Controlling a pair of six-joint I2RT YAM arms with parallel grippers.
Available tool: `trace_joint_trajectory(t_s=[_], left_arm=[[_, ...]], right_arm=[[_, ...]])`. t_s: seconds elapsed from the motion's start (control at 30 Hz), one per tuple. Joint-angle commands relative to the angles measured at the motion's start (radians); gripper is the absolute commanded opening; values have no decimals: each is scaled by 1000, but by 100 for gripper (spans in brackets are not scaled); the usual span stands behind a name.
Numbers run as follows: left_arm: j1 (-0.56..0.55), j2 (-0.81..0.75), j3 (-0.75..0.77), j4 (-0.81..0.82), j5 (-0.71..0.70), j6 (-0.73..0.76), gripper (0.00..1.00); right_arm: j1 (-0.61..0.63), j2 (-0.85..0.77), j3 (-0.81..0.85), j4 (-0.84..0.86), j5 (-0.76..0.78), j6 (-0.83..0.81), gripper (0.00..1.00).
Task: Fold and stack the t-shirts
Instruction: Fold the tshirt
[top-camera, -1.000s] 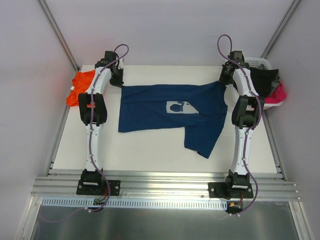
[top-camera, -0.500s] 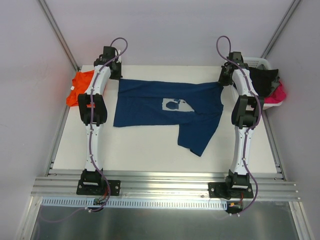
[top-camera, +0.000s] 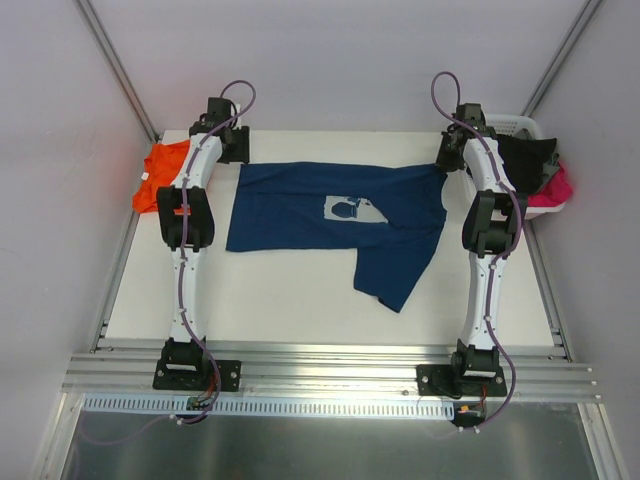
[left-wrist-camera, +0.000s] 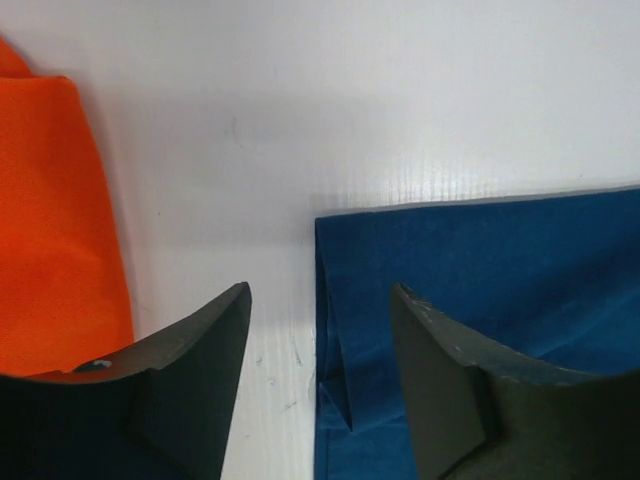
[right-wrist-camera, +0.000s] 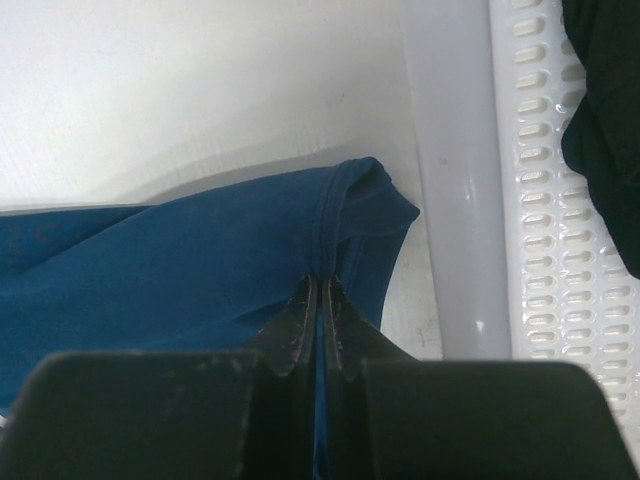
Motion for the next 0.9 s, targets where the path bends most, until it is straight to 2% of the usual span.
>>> trace_joint_trajectory(t_s=[0.0,0.03,0.13,0.17,0.33,0.43,0.63,0.7,0.87], left_arm=[[13,-73,-29,-13,1,-16,56],[13,-94,-52,-25,58,-21,54],[13,-114,-77,-39,113,-36,42],[10,-113,-77,-42,129,-36,35],[4,-98,-79,-50,177,-50,31],[4,-85,-68,-52,179,-52,23],[5,-73,-37,-50,160,-47,15],[7,-70,-22,-48,139,-41,8],[13,-45,12,-30,-62,-29,1]], right_arm=[[6,-52,5,-1,17,-10,1],[6,-54,6,0,16,-10,1],[6,-49,13,2,16,-9,1],[7,-49,14,2,16,-9,1],[9,-51,14,0,13,-6,1],[9,-54,13,-1,16,-6,0],[9,-52,11,0,19,-6,1],[10,-49,14,0,20,-6,1],[13,-49,11,0,22,-10,1]])
